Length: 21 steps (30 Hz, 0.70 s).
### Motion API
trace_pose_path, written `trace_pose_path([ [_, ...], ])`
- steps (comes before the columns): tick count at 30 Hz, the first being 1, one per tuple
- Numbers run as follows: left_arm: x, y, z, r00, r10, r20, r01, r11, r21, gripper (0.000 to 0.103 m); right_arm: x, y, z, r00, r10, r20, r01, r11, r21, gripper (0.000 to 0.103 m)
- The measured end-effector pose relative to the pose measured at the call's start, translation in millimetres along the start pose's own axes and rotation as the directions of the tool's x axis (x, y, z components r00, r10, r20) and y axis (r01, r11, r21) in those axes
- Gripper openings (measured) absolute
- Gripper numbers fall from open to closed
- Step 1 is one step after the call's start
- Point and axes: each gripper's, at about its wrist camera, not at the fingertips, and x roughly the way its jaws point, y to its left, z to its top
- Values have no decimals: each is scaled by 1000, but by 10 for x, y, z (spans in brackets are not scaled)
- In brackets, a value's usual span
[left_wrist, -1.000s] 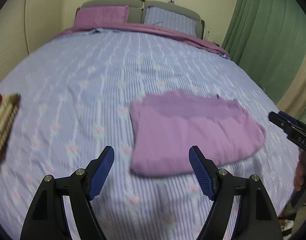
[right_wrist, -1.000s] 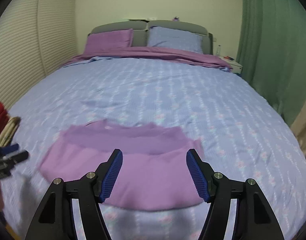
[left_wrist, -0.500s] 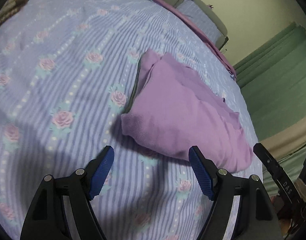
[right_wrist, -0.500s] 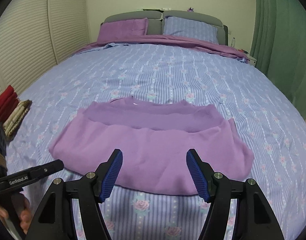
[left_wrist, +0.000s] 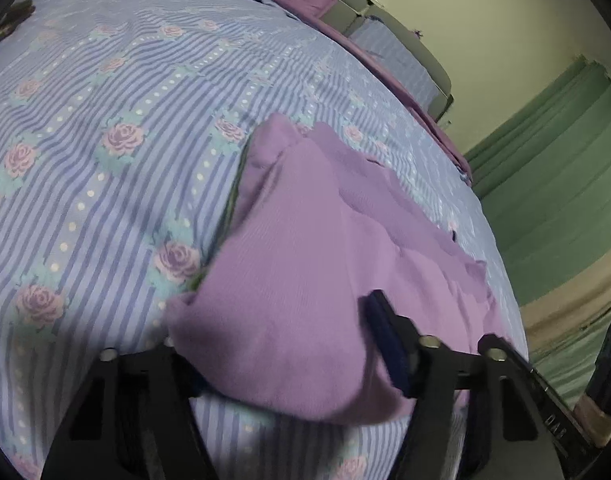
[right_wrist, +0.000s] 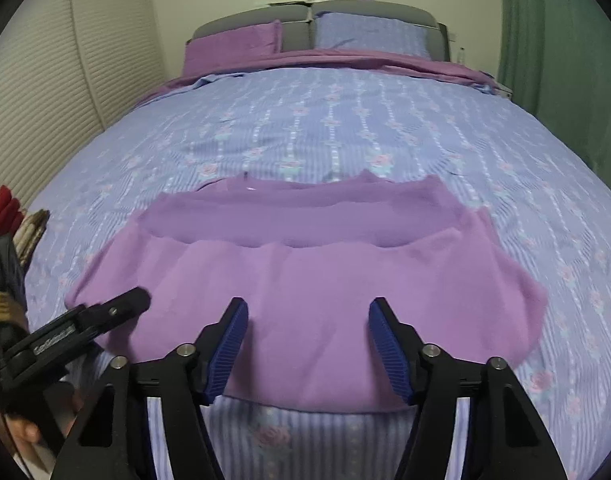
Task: Fold small clothes
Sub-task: 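Grasp one side of the folded sweatshirt with the left gripper, then fold the held side over the bundle with the left gripper and release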
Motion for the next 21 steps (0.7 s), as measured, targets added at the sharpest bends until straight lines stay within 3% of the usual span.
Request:
trace_pose_path([
  [1, 3, 8, 11, 1000, 0, -3, 0, 1000, -5, 53, 22, 16, 2, 1000, 7, -2, -7, 1000, -1, 51],
  [3, -14, 10, 24, 1000, -2, -16, 3, 1000, 14, 36, 50, 37, 0, 1000, 29, -5, -29, 1000, 9, 40],
  [6, -100, -60, 72, 999, -3, -32, 6, 998, 70, 30, 82, 60, -3, 998, 62, -4, -62, 998, 17, 24],
  [12, -370, -473, 117, 998, 60, 33, -66, 970, 234, 27, 95, 78, 36, 996, 90, 2, -90, 996, 15, 14],
  [15, -517, -615, 196, 998, 32, 47, -44, 965, 257, 25, 120, 94, 64, 994, 109, -13, -109, 994, 8, 13],
  [18, -568, -730, 262, 1000, -11, 30, 3, 968, 252, 23, 314, 96, 68, 986, 143, -81, -142, 990, 18, 13],
  [21, -553, -857, 280, 1000, -14, 27, 6, 964, 267, 22, 459, 78, 71, 980, 166, -108, -164, 986, 25, 13],
])
